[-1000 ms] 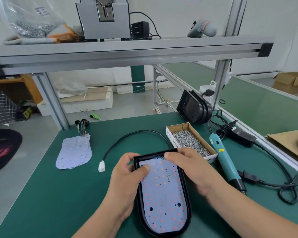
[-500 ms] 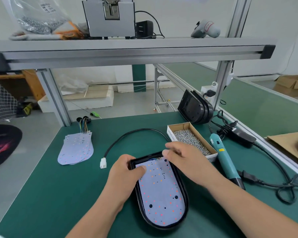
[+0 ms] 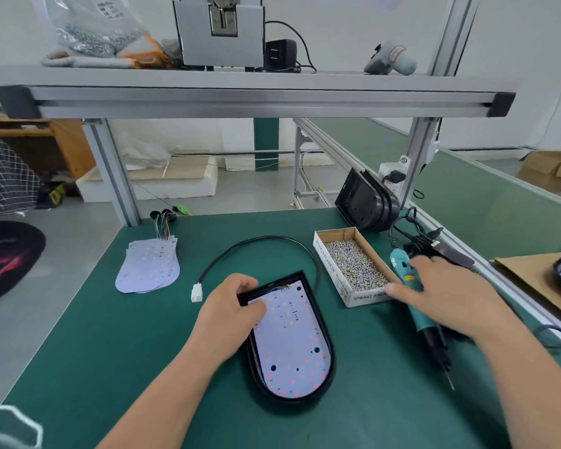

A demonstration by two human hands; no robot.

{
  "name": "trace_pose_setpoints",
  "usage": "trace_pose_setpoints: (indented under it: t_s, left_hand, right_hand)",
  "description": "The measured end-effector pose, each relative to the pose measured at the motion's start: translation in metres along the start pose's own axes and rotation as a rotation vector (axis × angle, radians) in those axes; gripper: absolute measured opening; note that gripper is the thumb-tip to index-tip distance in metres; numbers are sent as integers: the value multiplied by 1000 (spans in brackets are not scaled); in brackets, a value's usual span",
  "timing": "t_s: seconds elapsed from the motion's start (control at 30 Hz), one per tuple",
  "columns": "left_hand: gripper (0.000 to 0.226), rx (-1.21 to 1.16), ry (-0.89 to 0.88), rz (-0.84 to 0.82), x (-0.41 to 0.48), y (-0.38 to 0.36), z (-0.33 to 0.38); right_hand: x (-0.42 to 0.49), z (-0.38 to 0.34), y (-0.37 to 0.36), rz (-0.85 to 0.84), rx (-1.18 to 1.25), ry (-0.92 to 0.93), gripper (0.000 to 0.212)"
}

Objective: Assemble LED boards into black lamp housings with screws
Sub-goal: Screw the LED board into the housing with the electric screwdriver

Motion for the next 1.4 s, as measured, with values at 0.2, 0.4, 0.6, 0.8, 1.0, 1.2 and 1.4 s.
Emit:
trace_pose_setpoints:
  t_s: [0.2, 0.4, 0.6, 0.8, 1.0, 1.2, 1.4]
  left_hand:
    - [44, -17, 8, 29, 2, 2, 0]
    - [36, 60, -36, 142, 1, 10, 9]
    - [21, 318, -391, 378, -19, 25, 79]
    - [24, 707, -729, 58, -8, -42, 159]
    - [23, 978, -718, -90, 24, -99, 182]
    - [21, 1005, -655, -189, 50, -114, 184]
    - [17, 956, -619, -203, 57, -120, 187]
  right_hand:
    - [-6, 13, -13, -99, 158, -57, 45]
    - [-4, 25, -2, 27, 1144, -177, 26]
    - [-2, 13, 0, -67, 1894, -94, 32]
    - [-1, 7, -5, -48, 2036, -81, 26]
    - [0, 6, -5, -64, 2040, -83, 29]
    - [1, 6, -5, -65, 2050, -49, 32]
    - [1, 7, -6, -66, 2056, -39, 34]
Point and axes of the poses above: each hand's wrist, its own x-axis towards the middle knuckle, its own y-axis out of the back of the hand, z = x × y, the point moved 5 cm from there along x, towards the middle knuckle, and after that the axes turned 13 degrees about x, right-handed, at the moved point
